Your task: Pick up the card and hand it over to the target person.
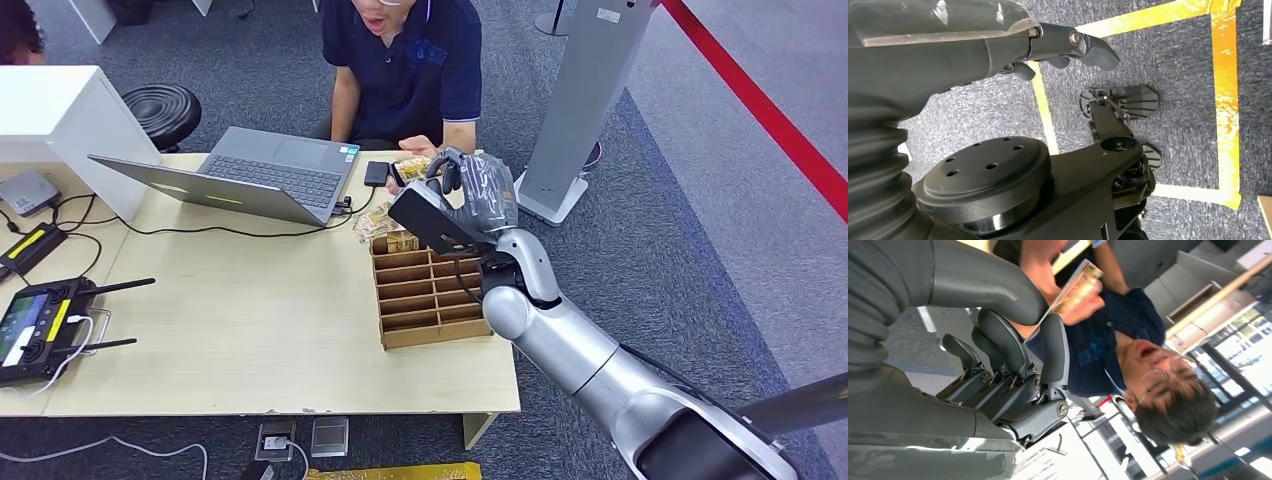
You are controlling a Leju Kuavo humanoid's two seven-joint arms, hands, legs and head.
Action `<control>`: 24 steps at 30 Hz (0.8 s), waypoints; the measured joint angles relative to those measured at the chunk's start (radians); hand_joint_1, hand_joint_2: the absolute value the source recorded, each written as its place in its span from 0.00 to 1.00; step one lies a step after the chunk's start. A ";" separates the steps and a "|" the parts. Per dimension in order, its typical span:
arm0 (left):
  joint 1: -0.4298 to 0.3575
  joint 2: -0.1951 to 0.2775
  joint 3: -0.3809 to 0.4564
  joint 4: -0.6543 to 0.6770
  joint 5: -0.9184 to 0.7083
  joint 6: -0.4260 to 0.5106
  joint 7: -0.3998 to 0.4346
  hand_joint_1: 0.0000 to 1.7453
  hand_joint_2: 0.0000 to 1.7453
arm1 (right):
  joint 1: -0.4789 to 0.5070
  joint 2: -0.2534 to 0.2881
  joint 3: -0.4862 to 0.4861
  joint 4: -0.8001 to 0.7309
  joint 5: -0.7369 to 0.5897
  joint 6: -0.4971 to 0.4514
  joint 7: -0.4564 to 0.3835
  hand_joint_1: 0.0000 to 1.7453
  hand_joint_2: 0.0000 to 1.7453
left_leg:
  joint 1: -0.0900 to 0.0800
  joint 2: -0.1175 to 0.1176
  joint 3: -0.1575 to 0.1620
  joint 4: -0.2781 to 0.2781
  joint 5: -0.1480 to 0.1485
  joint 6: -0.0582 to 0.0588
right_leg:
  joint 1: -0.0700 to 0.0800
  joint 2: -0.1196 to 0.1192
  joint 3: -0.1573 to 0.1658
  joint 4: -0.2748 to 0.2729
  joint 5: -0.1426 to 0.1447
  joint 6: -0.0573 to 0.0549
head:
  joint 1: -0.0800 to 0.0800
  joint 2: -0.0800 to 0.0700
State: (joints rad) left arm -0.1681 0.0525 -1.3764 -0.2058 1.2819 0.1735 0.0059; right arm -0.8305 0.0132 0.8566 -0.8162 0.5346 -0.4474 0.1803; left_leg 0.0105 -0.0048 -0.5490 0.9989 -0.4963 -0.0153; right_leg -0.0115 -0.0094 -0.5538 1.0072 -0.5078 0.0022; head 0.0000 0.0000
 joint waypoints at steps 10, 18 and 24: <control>0.002 0.003 -0.002 -0.003 -0.001 -0.021 -0.007 0.00 1.00 | 0.011 -0.002 0.004 -0.007 -0.005 -0.008 -0.006 0.23 1.00 | 0.000 -0.001 -0.001 0.000 0.000 0.000 | 0.000 -0.001 -0.001 0.000 0.000 0.000 | 0.000 0.000; 0.020 0.006 0.020 -0.001 0.018 -0.006 -0.013 0.00 0.00 | 0.050 -0.029 -0.006 -0.091 -0.039 -0.034 -0.011 0.00 1.00 | 0.000 -0.001 0.000 0.000 0.000 0.000 | 0.000 -0.001 0.000 0.000 -0.001 0.000 | 0.000 0.000; 0.034 0.007 0.032 -0.003 0.027 0.005 -0.024 0.00 0.00 | 0.155 -0.071 -0.083 -0.256 -0.249 -0.015 -0.083 0.00 1.00 | 0.000 -0.002 -0.001 0.001 0.000 0.000 | 0.000 -0.003 -0.001 0.000 -0.001 0.000 | 0.000 0.000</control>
State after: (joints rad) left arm -0.1336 0.0592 -1.3446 -0.2089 1.3087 0.1782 -0.0182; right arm -0.6756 -0.0577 0.7732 -1.0718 0.2853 -0.4620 0.0977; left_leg 0.0107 -0.0072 -0.5502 0.9997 -0.4967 -0.0152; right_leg -0.0112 -0.0120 -0.5543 1.0075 -0.5088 0.0025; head 0.0000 0.0000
